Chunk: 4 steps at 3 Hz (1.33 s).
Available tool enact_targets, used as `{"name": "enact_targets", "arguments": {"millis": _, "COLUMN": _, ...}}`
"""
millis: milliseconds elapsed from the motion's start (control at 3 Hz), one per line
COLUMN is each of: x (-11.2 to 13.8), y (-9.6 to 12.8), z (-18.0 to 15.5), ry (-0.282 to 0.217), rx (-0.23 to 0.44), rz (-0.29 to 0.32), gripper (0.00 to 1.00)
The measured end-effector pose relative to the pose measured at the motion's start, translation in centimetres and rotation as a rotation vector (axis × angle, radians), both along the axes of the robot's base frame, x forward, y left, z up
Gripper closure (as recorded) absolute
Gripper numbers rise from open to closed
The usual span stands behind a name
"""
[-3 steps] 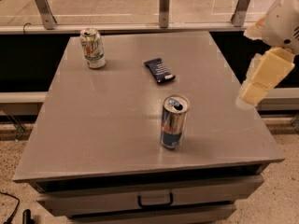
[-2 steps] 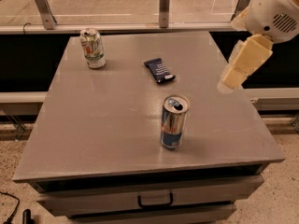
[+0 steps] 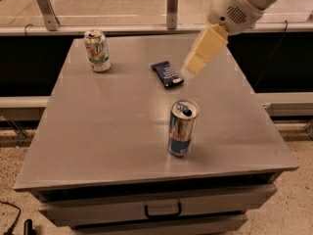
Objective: Knock 7up can over
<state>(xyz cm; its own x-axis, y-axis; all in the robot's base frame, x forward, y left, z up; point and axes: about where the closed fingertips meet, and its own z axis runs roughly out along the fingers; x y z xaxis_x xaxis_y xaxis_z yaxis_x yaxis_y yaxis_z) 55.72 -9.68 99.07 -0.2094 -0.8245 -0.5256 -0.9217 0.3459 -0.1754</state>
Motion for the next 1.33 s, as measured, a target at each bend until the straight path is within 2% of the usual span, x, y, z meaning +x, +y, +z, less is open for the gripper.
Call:
{"name": "enact_targets", "arguments": {"millis": 333, "x": 2.8, "y": 5.9, "z": -1.5, "ry": 0.02, "rx": 0.054, "rz": 0.02, "gripper": 0.0}}
{"name": "enact_targets", "arguments": {"millis": 667, "x": 4.1, "y": 9.3, "z": -2.4, "ry": 0.025, "rx": 0.087, "rz": 0.031, "gripper": 0.0}}
{"name": "enact_targets", "arguments": {"millis": 1000, "x": 6.1, "y": 12.6, "z": -3.8, "ry": 0.02, "rx": 0.123, "rz": 0.011, "gripper": 0.0}}
{"name": "enact_targets", "arguments": {"millis": 1333, "x": 9.4, "y": 14.2, "z": -5.0, "ry": -0.01, "rx": 0.149, "rz": -0.064, "gripper": 0.0}}
